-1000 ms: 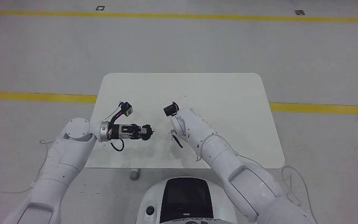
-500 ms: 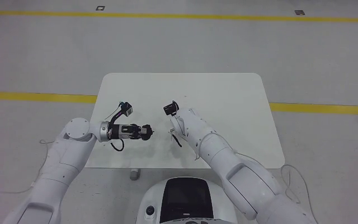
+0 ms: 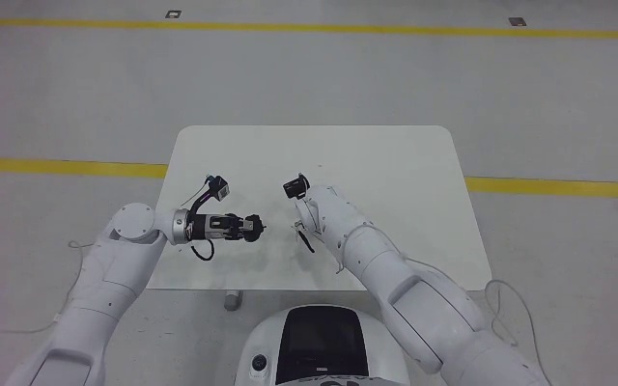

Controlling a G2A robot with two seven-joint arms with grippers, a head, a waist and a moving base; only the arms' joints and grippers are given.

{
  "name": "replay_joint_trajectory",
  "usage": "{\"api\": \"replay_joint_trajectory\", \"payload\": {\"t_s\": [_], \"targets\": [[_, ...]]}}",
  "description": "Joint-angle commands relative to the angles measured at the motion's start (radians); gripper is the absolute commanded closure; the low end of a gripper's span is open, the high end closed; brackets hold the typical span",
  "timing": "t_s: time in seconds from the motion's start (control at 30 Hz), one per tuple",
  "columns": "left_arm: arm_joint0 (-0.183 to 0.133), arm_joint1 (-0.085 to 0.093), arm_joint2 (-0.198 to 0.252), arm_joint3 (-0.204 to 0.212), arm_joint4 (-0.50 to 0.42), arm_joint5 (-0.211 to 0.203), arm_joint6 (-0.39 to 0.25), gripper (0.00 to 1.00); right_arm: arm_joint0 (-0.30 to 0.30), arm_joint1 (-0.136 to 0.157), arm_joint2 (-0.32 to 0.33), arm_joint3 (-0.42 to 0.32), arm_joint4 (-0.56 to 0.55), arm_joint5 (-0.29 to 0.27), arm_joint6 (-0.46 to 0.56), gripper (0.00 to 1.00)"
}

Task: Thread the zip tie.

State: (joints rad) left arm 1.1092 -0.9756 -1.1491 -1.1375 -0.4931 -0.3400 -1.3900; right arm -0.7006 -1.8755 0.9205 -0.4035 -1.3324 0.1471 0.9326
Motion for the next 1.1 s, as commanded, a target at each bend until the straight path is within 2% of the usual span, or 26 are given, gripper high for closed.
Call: {"api": "replay_joint_trajectory", "payload": {"t_s": [0.0,0.27,0.3,0.6,0.87,1.07], "targets": [[0.000,0.000,0.000,0.000,0.000,0.000,0.000,1.00,0.005,-0.003,-0.002,0.011,0.004,-0.002,-0.002,0.85],[0.000,0.000,0.000,0.000,0.000,0.000,0.000,1.00,0.022,-0.013,-0.009,0.046,0.017,-0.006,-0.011,0.96],[0.000,0.000,0.000,0.000,0.000,0.000,0.000,1.00,0.023,-0.014,-0.010,0.050,0.019,-0.006,-0.012,1.00],[0.000,0.000,0.000,0.000,0.000,0.000,0.000,1.00,0.032,-0.020,-0.016,0.063,0.023,0.008,-0.025,1.00],[0.000,0.000,0.000,0.000,0.000,0.000,0.000,1.00,0.014,-0.011,-0.015,0.016,0.009,0.029,-0.033,1.00],[0.000,0.000,0.000,0.000,0.000,0.000,0.000,1.00,-0.026,0.011,-0.003,-0.074,-0.012,0.025,-0.027,1.00]]}}
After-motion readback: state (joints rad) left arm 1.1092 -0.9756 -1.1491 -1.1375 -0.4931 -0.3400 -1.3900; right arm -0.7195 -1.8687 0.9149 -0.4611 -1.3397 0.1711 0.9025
